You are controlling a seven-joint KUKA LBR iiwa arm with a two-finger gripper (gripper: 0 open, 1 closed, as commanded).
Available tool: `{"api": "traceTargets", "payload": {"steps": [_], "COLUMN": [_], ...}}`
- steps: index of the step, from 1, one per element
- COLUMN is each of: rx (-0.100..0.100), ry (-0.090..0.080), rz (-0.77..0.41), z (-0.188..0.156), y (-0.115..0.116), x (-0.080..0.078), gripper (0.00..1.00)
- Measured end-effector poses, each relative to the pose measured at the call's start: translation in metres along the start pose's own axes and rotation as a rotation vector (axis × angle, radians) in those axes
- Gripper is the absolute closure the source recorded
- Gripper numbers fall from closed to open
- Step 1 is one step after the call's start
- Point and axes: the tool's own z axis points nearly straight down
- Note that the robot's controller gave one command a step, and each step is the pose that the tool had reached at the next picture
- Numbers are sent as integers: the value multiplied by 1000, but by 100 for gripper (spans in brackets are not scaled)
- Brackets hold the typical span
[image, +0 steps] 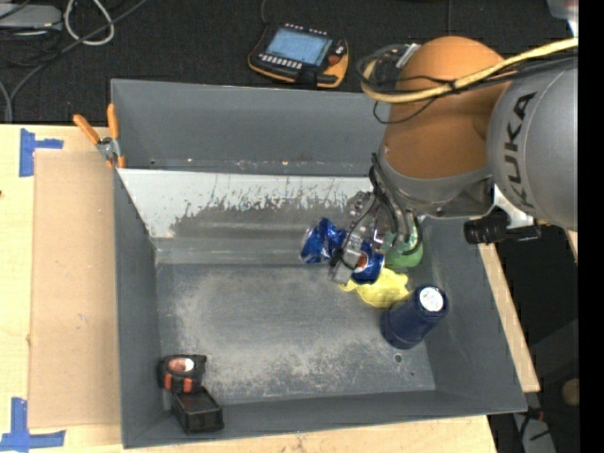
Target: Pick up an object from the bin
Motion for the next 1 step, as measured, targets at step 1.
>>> {"api": "traceTargets", "payload": {"steps": [1], "rx": [1], "ry": [-1], "rz": [1], "z": [-12], "y": [7], "x": [1], "gripper": [100]}}
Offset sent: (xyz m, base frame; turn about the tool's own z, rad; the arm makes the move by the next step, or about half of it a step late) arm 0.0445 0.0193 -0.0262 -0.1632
